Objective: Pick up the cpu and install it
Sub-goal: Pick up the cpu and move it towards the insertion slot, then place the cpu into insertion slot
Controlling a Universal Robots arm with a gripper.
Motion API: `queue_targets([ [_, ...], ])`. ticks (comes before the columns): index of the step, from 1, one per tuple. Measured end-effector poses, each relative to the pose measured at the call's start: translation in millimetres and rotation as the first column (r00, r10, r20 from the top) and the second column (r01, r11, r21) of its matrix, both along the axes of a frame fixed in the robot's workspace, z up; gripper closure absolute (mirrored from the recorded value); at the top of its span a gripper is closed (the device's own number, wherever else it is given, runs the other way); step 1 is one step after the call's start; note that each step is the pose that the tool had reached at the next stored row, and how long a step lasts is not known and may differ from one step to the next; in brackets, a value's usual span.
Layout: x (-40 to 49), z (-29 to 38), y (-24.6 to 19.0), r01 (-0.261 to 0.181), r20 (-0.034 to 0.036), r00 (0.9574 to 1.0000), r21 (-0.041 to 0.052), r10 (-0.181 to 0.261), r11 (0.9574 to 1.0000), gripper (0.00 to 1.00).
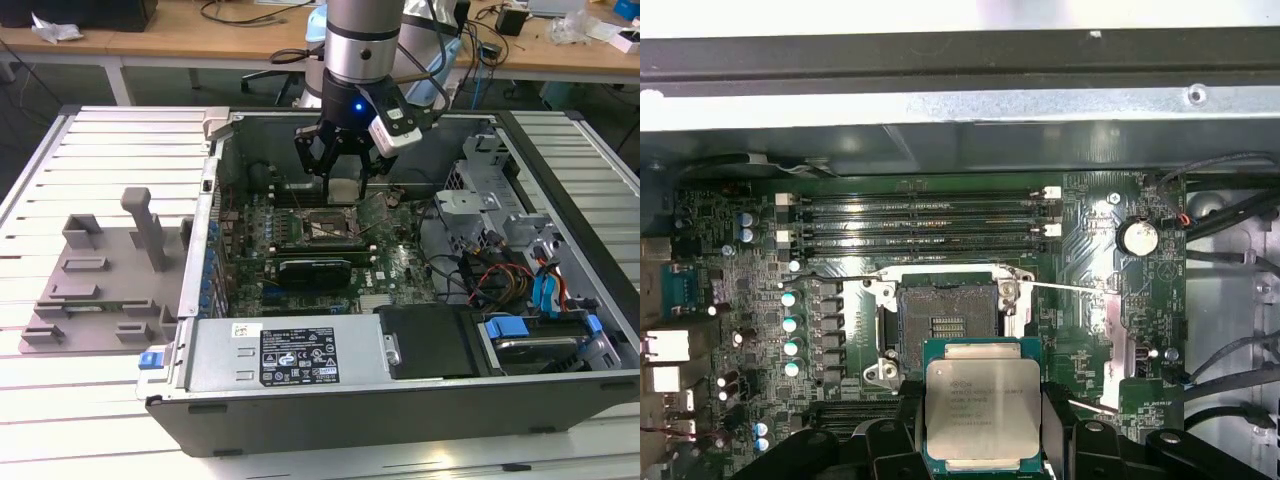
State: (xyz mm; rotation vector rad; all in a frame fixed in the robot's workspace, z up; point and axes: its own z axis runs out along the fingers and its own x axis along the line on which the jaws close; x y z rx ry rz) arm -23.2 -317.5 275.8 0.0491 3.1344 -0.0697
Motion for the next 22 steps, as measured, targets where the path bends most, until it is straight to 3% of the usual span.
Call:
queue_targets([
  [10, 0.0, -0.1, 0.0, 0.0, 0.0001, 1.0, 0.0, 0.0, 1.0, 0.45],
  [13, 0.0, -0.1, 0.0, 0.037, 0.0001, 0.9993, -0.0005, -0.037, 0.9993, 0.45],
  [17, 0.0, -0.1, 0.0, 0.1, 0.0001, 0.995, -0.001, -0.1, 0.995, 0.45],
  [21, 0.0, -0.3, 0.0, 0.159, 0.0007, 0.9874, -0.0049, -0.159, 0.9873, 0.45],
  [22, 0.0, -0.3, 0.0, 0.18, 0.0011, 0.9837, -0.0079, -0.18, 0.9837, 0.45],
])
